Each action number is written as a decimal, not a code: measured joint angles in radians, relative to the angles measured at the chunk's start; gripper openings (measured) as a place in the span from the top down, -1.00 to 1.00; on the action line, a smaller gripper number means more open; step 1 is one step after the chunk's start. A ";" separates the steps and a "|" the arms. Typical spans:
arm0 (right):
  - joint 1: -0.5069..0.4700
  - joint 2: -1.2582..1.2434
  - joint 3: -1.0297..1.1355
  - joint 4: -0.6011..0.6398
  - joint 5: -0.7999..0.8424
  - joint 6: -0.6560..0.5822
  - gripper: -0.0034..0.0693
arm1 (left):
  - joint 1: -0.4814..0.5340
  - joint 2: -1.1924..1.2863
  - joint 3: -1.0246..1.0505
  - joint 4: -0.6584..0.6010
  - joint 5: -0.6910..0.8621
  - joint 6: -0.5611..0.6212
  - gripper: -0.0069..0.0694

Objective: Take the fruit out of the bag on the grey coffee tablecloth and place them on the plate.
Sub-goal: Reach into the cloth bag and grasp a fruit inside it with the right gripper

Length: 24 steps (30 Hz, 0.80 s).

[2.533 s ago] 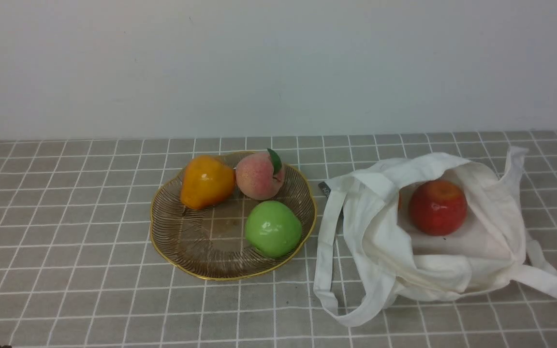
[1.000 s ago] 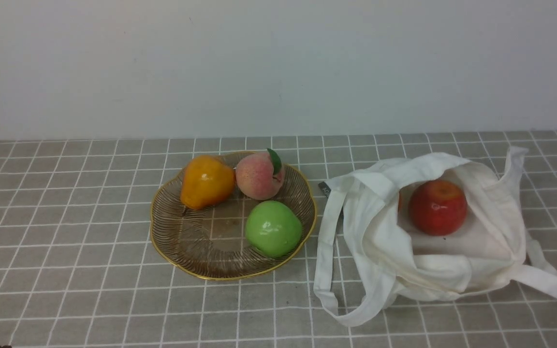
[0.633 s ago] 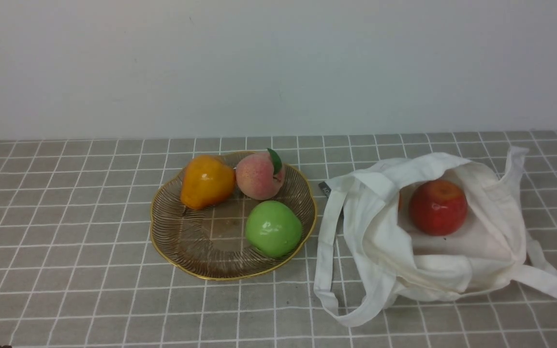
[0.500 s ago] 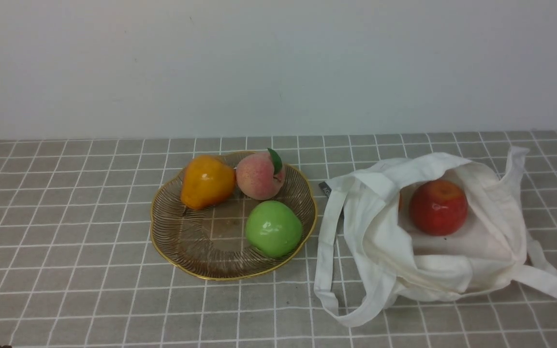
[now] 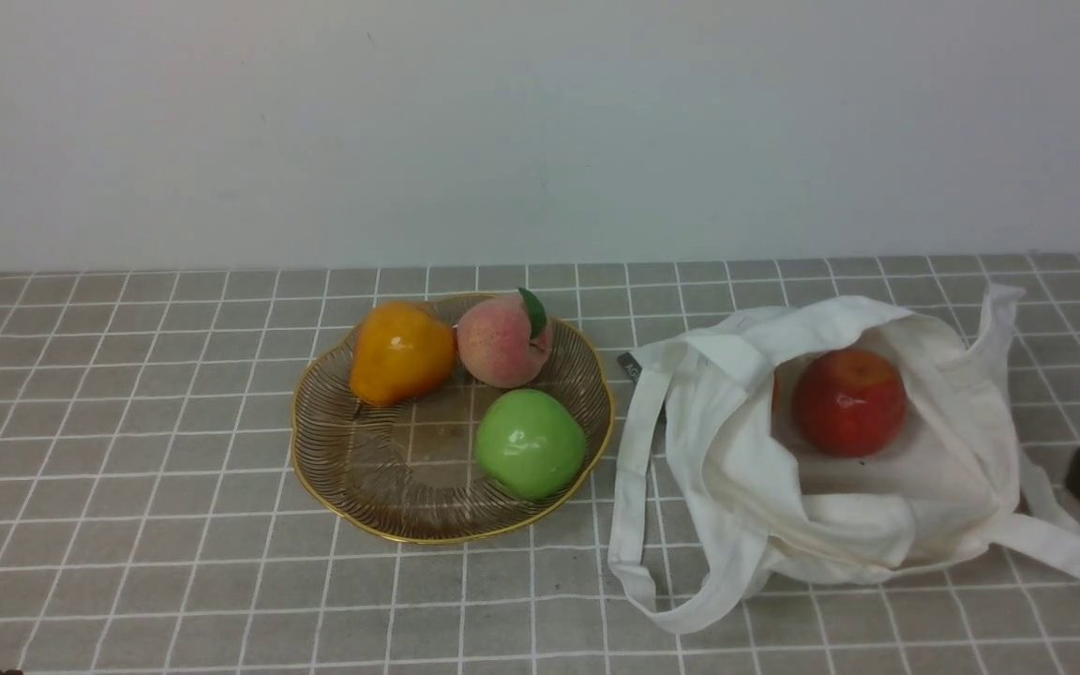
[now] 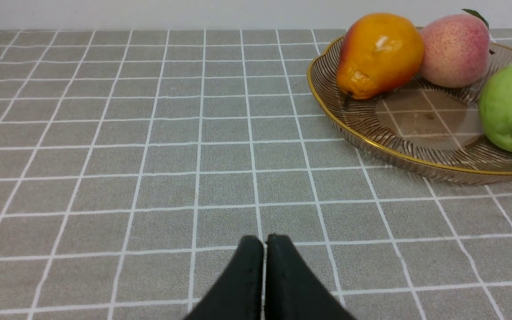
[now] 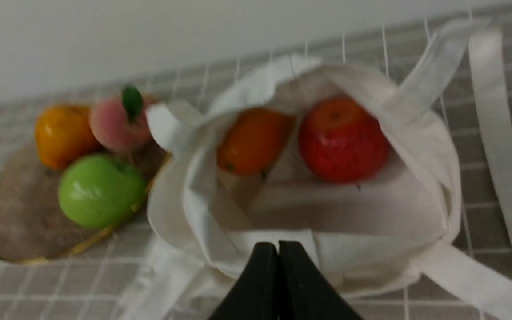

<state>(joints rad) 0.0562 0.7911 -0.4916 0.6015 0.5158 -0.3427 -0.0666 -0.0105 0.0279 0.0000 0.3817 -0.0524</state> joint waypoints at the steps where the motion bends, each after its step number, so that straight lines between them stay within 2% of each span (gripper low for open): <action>1: 0.000 0.047 -0.019 -0.003 0.010 -0.009 0.95 | 0.000 0.000 0.000 0.000 0.000 0.000 0.84; 2: 0.001 0.186 -0.072 -0.009 0.032 -0.040 0.95 | 0.000 0.000 0.000 0.000 0.000 0.000 0.84; 5: 0.012 0.356 -0.161 0.001 0.056 -0.099 0.95 | 0.000 0.000 0.000 0.000 0.000 0.000 0.84; 8: 0.068 0.577 -0.314 0.028 0.079 -0.180 0.95 | 0.000 0.000 0.000 0.000 0.000 0.000 0.84; 13: 0.150 0.820 -0.501 0.029 0.087 -0.219 0.95 | 0.000 0.000 0.000 0.000 0.000 0.000 0.84; 18: 0.180 0.940 -0.610 -0.017 0.081 -0.169 0.93 | 0.000 0.000 0.000 0.000 0.000 0.000 0.84; 24: 0.180 0.964 -0.632 -0.074 0.012 -0.007 0.91 | 0.000 0.000 0.000 0.000 0.000 0.000 0.84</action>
<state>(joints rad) 0.2361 1.7553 -1.1235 0.5278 0.5276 -0.3494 -0.0666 -0.0105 0.0279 0.0000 0.3817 -0.0524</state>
